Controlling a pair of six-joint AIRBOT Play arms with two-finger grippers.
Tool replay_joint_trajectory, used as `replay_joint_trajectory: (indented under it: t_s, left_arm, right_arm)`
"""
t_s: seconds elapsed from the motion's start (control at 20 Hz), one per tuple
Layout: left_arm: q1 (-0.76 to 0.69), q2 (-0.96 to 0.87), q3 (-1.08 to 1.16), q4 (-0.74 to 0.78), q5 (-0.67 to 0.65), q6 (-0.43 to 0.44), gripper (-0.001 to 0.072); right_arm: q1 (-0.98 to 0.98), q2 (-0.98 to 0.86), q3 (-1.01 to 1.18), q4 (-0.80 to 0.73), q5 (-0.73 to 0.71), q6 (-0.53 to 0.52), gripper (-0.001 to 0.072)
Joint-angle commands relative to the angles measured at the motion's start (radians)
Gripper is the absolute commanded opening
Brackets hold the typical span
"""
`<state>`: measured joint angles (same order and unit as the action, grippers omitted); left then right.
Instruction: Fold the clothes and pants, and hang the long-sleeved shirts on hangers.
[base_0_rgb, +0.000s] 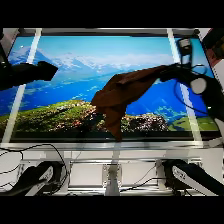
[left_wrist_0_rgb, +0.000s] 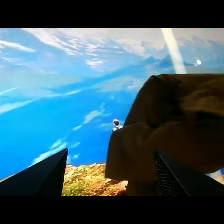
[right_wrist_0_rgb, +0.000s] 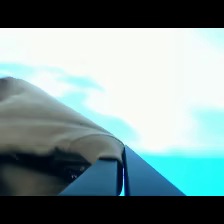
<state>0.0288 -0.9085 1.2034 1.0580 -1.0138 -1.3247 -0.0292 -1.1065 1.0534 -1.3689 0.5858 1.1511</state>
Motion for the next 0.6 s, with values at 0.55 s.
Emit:
replay_joint_trajectory:
  t_s: [0.55]
  left_arm:
    - [-0.423,-0.295,-0.263,-0.209,0.299,0.0,0.0588]
  right_arm:
    - [-0.476,-0.032,-0.096,-0.002,0.42,0.146,0.0017]
